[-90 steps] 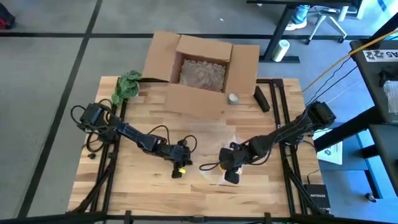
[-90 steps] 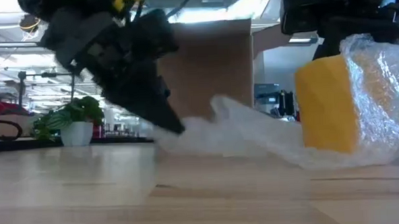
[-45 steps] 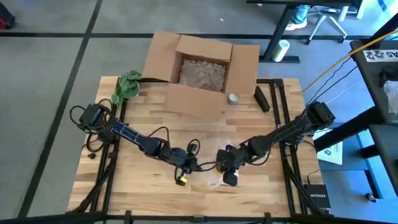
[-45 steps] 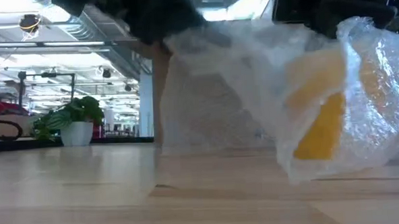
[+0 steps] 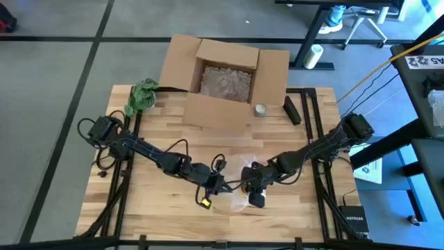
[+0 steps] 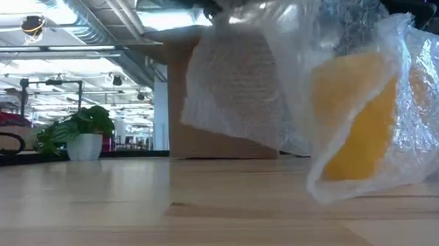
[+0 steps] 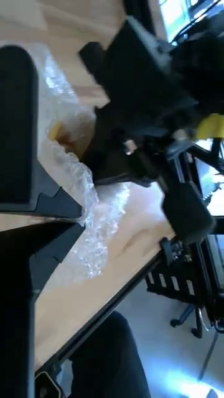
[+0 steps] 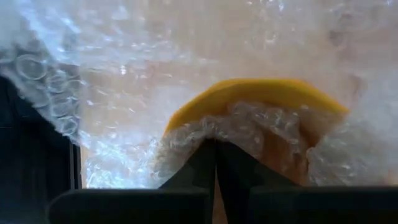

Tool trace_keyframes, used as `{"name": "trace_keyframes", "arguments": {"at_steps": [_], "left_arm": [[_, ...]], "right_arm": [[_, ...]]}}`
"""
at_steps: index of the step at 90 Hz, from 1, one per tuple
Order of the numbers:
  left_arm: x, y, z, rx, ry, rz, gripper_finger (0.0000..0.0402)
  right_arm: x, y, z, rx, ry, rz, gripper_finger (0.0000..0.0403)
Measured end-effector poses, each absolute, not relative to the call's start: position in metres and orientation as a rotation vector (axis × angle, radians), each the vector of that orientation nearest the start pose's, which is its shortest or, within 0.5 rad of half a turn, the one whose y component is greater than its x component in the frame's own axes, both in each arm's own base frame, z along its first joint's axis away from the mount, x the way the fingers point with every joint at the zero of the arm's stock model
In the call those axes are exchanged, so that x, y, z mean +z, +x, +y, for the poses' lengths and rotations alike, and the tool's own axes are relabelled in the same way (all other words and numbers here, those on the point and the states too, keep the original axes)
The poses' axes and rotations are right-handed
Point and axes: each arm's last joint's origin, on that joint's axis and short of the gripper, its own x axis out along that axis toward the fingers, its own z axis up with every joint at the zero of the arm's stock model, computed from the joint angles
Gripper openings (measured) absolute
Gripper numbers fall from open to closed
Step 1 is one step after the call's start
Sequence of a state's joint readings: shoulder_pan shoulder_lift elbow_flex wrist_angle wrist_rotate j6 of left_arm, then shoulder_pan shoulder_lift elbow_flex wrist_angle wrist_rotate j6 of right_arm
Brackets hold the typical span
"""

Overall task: Wrap mug
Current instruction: Wrap the yellow mug with the bubble wrap

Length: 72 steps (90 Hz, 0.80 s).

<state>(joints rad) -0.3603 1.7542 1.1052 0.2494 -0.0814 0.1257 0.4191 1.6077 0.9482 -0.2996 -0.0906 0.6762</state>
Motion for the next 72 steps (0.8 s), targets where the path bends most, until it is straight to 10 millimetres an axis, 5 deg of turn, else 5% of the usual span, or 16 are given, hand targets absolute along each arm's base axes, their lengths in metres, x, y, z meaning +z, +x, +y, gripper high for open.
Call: {"name": "trace_keyframes", "arguments": {"at_steps": [41, 72], "left_arm": [[0.237, 0.376, -0.127, -0.376, 0.239, 0.279, 0.0000], [0.200, 0.401, -0.117, -0.444, 0.184, 0.294, 0.0000]], "right_arm": [[0.187, 0.288, 0.131, 0.134, 0.455, 1.053, 0.0000], [0.187, 0.288, 0.131, 0.134, 0.454, 1.049, 0.0000]]}}
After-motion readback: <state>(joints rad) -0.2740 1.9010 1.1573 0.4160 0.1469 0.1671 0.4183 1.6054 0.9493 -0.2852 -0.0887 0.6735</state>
